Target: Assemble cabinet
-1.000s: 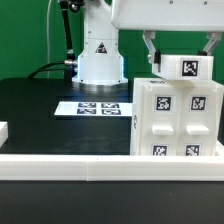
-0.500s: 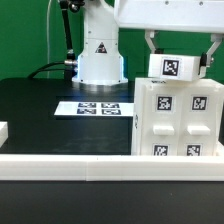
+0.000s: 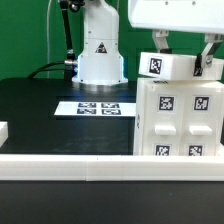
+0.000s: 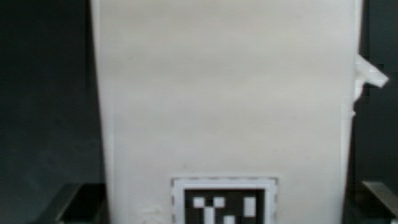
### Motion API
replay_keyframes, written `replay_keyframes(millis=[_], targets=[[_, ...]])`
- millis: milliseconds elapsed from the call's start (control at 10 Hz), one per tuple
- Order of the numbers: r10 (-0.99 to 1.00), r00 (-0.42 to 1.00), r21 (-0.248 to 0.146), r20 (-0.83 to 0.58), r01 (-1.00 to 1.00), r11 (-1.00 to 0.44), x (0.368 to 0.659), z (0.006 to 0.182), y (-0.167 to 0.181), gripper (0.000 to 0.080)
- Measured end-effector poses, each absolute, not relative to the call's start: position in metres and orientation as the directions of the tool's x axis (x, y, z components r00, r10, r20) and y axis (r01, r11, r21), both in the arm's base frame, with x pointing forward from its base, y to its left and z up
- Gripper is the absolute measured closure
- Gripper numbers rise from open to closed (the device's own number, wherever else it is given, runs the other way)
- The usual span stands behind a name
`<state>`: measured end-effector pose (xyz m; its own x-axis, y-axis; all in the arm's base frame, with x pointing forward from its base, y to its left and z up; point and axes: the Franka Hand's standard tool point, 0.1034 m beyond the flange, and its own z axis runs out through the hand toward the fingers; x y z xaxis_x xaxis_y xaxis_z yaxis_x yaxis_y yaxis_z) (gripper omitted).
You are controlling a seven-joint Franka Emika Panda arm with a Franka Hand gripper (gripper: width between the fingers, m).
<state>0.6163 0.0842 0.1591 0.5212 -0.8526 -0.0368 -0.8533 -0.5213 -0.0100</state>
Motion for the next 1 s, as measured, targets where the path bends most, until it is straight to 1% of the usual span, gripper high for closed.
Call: replay_keyframes(millis=[100,200,300,400,600,800,900,1000], targets=[[-0.911,0.409,-0.007,-0.04,-0.912,-0.409,0.6164,0.1591,0.0859,0.0239],[-0.942,0.334,-0.008,-0.039,-0.943,-0.334,0.617,0.1591,0.0866,0.0239],[-0.96,0.277,-0.009,-0.039,-0.961,-0.277,0.6175,0.1591,0.0866,0.0239],[-0.987,0.158,-0.009,-0.04,-0.987,-0.158,0.6182,0.1592,0.0869,0.0239],[-0.999,0.013,-0.013,-0.042,-1.0,-0.012,0.6197,0.1591,0.0863,0.0239],[-0.968,-0.24,0.001,-0.073,-0.971,0.24,0.6205,0.1591,0.0871,0.0239],[-0.946,-0.311,0.002,-0.089,-0.95,0.312,0.6226,0.1596,0.0881,0.0239],[-0.947,-0.306,0.002,-0.096,-0.952,0.307,0.6227,0.1598,0.0903,0.0239]])
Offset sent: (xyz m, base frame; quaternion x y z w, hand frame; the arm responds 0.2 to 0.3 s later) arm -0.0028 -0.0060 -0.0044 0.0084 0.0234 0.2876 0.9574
